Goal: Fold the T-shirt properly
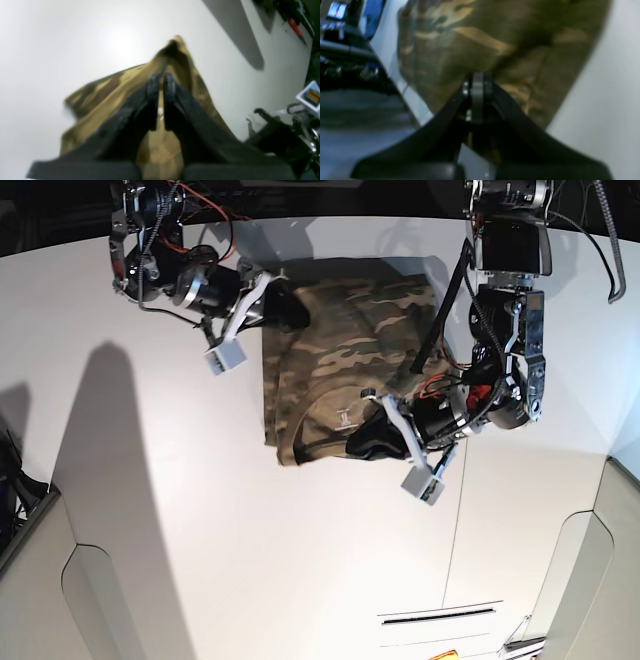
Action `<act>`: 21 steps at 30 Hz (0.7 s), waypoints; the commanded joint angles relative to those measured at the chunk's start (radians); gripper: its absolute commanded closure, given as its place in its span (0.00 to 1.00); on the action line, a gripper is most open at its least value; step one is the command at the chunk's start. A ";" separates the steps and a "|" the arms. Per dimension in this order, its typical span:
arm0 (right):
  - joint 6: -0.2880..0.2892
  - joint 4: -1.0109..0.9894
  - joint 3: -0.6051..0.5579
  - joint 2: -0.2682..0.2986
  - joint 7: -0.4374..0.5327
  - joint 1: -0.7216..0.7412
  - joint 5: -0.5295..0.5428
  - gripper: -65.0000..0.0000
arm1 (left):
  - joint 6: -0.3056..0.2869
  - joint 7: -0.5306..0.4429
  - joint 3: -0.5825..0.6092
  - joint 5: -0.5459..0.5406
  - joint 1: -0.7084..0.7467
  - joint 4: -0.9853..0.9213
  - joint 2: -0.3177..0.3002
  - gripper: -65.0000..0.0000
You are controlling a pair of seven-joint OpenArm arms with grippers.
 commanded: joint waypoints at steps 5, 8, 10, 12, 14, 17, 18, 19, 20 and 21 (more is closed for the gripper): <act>0.009 0.018 -0.050 -0.003 0.016 0.008 0.010 1.00 | -0.006 -0.019 -0.007 -0.074 0.031 0.067 -0.077 0.93; 0.009 0.027 -0.018 -0.002 0.015 0.011 0.004 1.00 | -0.006 -0.019 -0.042 -0.089 0.080 0.148 -0.110 0.93; 0.009 0.048 0.011 0.005 -0.002 0.010 0.004 1.00 | -0.006 -0.018 -0.087 -0.089 0.117 0.201 -0.122 0.93; 0.009 0.082 0.045 0.008 -0.048 0.010 0.005 1.00 | -0.006 -0.018 -0.138 -0.089 0.160 0.239 -0.135 0.93; 0.011 0.124 0.082 0.009 -0.115 0.008 0.005 1.00 | -0.006 -0.018 -0.193 -0.089 0.208 0.261 -0.143 0.93; 0.011 0.187 0.115 0.062 -0.185 -0.013 0.054 1.00 | -0.006 0.011 -0.280 -0.089 0.295 0.290 -0.143 0.93; 0.011 0.207 0.115 0.098 -0.192 -0.029 0.079 1.00 | -0.006 0.020 -0.308 -0.090 0.330 0.302 -0.143 0.93; 0.011 0.224 0.115 0.138 -0.196 -0.048 0.098 1.00 | -0.006 0.025 -0.336 -0.091 0.369 0.316 -0.143 0.93; 0.012 0.237 0.114 0.180 -0.198 -0.067 0.113 1.00 | -0.006 0.027 -0.365 -0.095 0.409 0.330 -0.143 0.93; 0.011 0.245 0.114 0.222 -0.198 -0.086 0.125 1.00 | -0.006 0.031 -0.392 -0.100 0.452 0.345 -0.143 0.93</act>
